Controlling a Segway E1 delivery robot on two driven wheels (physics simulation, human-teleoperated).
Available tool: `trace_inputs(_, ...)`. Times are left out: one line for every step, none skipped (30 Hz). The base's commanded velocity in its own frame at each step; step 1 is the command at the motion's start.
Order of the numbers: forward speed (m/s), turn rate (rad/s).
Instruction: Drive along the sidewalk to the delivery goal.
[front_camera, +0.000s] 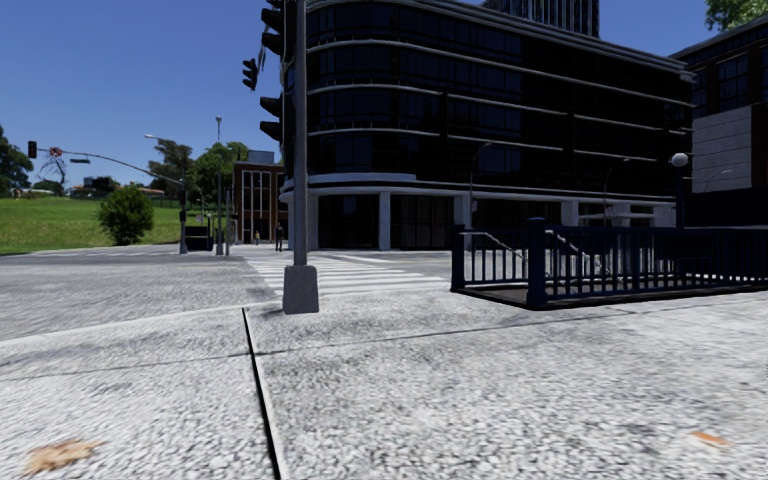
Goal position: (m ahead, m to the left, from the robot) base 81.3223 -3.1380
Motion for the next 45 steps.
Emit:
trace_inputs(2.0, -0.07)
trace_inputs(2.0, -0.07)
trace_inputs(2.0, -0.07)
trace_inputs(2.0, -0.07)
trace_inputs(2.0, -0.07)
trace_inputs(2.0, -0.07)
trace_inputs(2.0, -0.06)
trace_inputs(2.0, -0.06)
trace_inputs(2.0, -0.06)
trace_inputs(2.0, -0.06)
trace_inputs(2.0, -0.23)
trace_inputs(2.0, -0.44)
trace_inputs(2.0, -0.53)
trace_inputs(2.0, -0.53)
trace_inputs(2.0, -0.56)
trace_inputs(2.0, -0.57)
trace_inputs(2.0, -0.57)
trace_inputs(2.0, -0.55)
trace_inputs(2.0, -0.08)
trace_inputs(2.0, -0.08)
trace_inputs(2.0, -0.02)
trace_inputs(2.0, 0.0)
trace_inputs(2.0, 0.0)
trace_inputs(2.0, 0.0)
trace_inputs(2.0, 0.0)
trace_inputs(2.0, 0.0)
trace_inputs(2.0, 0.0)
trace_inputs(2.0, 0.0)
trace_inputs(2.0, 0.0)
trace_inputs(2.0, 0.0)
trace_inputs(2.0, 0.0)
trace_inputs(2.0, 0.0)
trace_inputs(2.0, 0.0)
trace_inputs(2.0, 0.0)
trace_inputs(2.0, 0.0)
trace_inputs(2.0, 0.0)
trace_inputs(2.0, 0.0)
trace_inputs(2.0, 0.0)
trace_inputs(2.0, 0.0)
trace_inputs(2.0, 0.0)
trace_inputs(2.0, 0.0)
trace_inputs(2.0, 0.0)
trace_inputs(2.0, 0.0)
trace_inputs(2.0, 0.0)
trace_inputs(2.0, 0.0)
